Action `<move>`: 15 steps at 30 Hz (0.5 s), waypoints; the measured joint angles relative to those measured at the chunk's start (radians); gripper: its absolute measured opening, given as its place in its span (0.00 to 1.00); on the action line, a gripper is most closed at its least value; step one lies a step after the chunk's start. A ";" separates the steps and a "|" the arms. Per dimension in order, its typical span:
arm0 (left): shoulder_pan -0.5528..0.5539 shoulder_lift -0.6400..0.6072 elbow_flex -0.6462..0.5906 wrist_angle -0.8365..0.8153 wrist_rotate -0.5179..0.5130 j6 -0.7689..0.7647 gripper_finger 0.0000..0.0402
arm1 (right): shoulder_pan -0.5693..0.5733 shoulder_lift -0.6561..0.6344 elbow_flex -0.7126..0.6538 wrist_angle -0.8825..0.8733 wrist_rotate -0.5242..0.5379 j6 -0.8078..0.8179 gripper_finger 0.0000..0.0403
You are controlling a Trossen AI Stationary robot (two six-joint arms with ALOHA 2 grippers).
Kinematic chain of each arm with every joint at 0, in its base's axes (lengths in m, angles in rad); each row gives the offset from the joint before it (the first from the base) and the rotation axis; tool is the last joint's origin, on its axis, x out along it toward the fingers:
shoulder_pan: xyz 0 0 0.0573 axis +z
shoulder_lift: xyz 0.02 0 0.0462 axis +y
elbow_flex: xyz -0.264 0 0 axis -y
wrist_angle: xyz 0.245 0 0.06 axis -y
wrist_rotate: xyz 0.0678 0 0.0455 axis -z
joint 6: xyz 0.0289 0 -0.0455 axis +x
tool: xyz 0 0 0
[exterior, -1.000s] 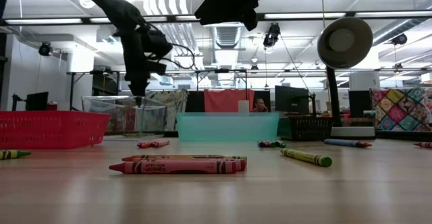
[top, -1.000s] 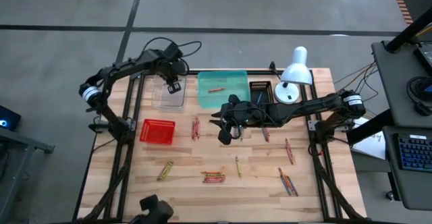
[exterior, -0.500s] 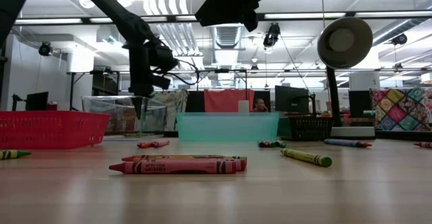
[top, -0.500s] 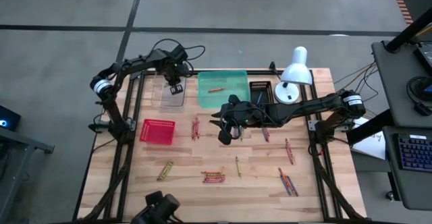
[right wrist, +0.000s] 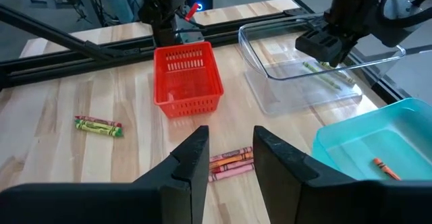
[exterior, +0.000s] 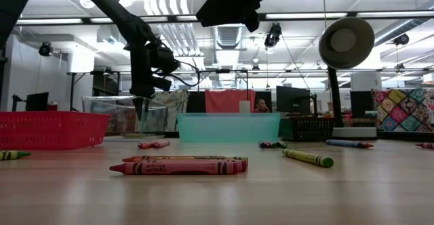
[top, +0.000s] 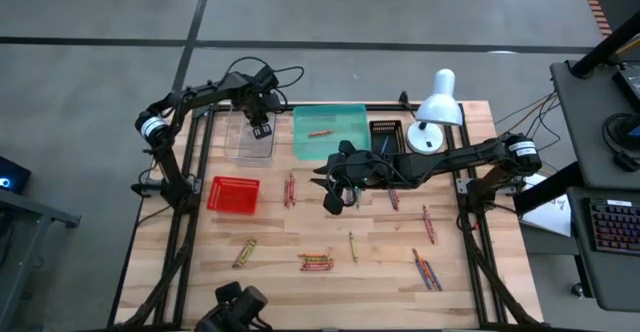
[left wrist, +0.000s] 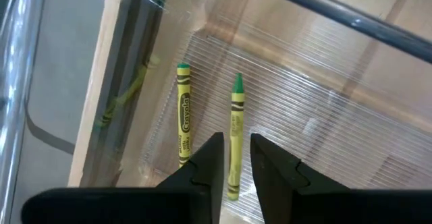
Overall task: Sort crayons
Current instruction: Put the green crayon into the transparent bin, then put the orange crayon into the green bin
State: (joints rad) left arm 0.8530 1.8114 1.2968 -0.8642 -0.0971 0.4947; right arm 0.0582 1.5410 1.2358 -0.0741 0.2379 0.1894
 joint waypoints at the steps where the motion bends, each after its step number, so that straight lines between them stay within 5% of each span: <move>1: 0.000 0.000 0.000 0.000 0.000 -0.001 0.15 | 0.000 0.000 0.000 0.000 0.000 0.001 0.26; 15: 0.000 -0.096 -0.001 -0.027 0.001 -0.130 0.18 | 0.000 0.000 0.000 0.000 0.000 0.001 0.25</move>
State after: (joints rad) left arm 0.8528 1.7155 1.2961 -0.8914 -0.0959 0.3648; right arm 0.0582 1.5410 1.2358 -0.0740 0.2375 0.1909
